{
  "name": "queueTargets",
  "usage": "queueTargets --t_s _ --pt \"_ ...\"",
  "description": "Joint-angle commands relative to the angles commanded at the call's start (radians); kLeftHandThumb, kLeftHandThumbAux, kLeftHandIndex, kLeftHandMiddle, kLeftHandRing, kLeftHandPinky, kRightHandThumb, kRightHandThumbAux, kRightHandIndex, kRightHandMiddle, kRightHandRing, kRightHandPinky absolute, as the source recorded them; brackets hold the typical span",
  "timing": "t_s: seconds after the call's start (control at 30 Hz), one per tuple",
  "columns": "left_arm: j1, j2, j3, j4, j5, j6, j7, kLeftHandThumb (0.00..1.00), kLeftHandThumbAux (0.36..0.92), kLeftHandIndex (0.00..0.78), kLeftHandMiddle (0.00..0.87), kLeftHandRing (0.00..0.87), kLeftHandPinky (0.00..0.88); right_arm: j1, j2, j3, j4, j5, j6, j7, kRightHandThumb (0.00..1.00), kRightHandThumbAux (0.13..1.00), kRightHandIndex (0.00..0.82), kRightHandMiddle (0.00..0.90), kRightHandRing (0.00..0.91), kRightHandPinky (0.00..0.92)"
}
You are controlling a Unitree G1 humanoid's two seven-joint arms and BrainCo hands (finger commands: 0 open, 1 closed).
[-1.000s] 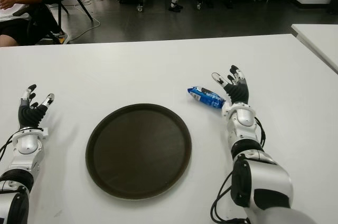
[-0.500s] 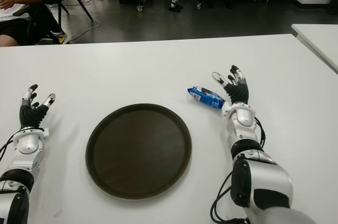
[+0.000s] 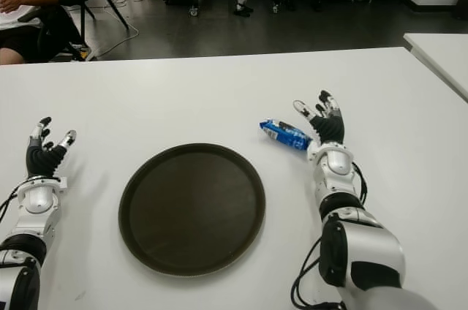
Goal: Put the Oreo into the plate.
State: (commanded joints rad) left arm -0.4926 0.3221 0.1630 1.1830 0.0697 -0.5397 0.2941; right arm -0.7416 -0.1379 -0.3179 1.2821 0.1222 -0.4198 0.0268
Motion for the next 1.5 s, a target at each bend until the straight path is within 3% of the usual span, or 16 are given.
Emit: queueTargets --t_s 0.2,0.37,0.43,0.53,0.63,0.7,0.8,1.1,1.5 --pt "-0.002 0.001 0.002 0.006 -0.001 0.012 -0.005 0.0 0.61 0.0 0.0 0.0 0.0 0.009 -0.001 0.037 -0.003 -0.048 -0.039 -0.057 0.0 0.773 0.032 0.025 0.012 0.014" --pt "-0.001 -0.001 -0.001 0.003 0.002 0.013 0.004 0.0 0.596 0.0 0.0 0.0 0.0 0.024 -0.042 0.202 -0.001 -0.25 -0.065 -0.215 0.0 0.727 0.012 0.009 0.003 0.004" --pt "-0.001 -0.001 -0.001 0.003 0.002 0.014 0.004 0.0 0.595 0.0 0.0 0.0 0.0 0.025 -0.068 0.324 -0.001 -0.396 -0.047 -0.332 0.0 0.719 0.005 0.003 0.001 0.001" --pt "-0.002 0.0 -0.002 0.004 0.004 0.016 0.006 0.0 0.601 0.0 0.0 0.0 0.0 0.007 -0.094 0.536 0.011 -0.635 0.068 -0.518 0.0 0.715 0.001 0.001 0.0 0.0" --pt "-0.004 0.002 -0.005 0.006 0.008 0.016 0.007 0.0 0.612 0.0 0.0 0.0 0.0 -0.01 -0.077 0.681 0.042 -0.787 0.221 -0.593 0.0 0.713 0.0 0.0 0.0 0.0" --pt "-0.005 0.003 -0.009 0.007 0.013 0.016 0.009 0.0 0.611 0.0 0.0 0.0 0.0 -0.009 -0.052 0.754 0.063 -0.857 0.315 -0.593 0.0 0.715 0.0 0.0 0.0 0.0" --pt "-0.006 0.005 -0.029 0.009 0.037 0.01 0.023 0.0 0.593 0.004 0.0 0.0 0.0 -0.004 -0.009 0.861 0.086 -0.95 0.45 -0.494 0.0 0.739 0.0 0.0 0.0 0.0" --pt "-0.012 -0.011 -0.015 0.009 0.016 0.003 0.019 0.0 0.602 0.0 0.0 0.0 0.0 -0.043 -0.008 0.957 0.081 -0.98 0.532 -0.312 0.0 0.824 0.0 0.0 0.0 0.0" --pt "-0.007 -0.014 -0.022 -0.007 0.027 0.007 0.037 0.0 0.56 0.0 0.0 0.0 0.0 -0.057 -0.035 0.942 0.067 -0.924 0.535 -0.225 0.0 0.868 0.0 0.0 0.0 0.0"
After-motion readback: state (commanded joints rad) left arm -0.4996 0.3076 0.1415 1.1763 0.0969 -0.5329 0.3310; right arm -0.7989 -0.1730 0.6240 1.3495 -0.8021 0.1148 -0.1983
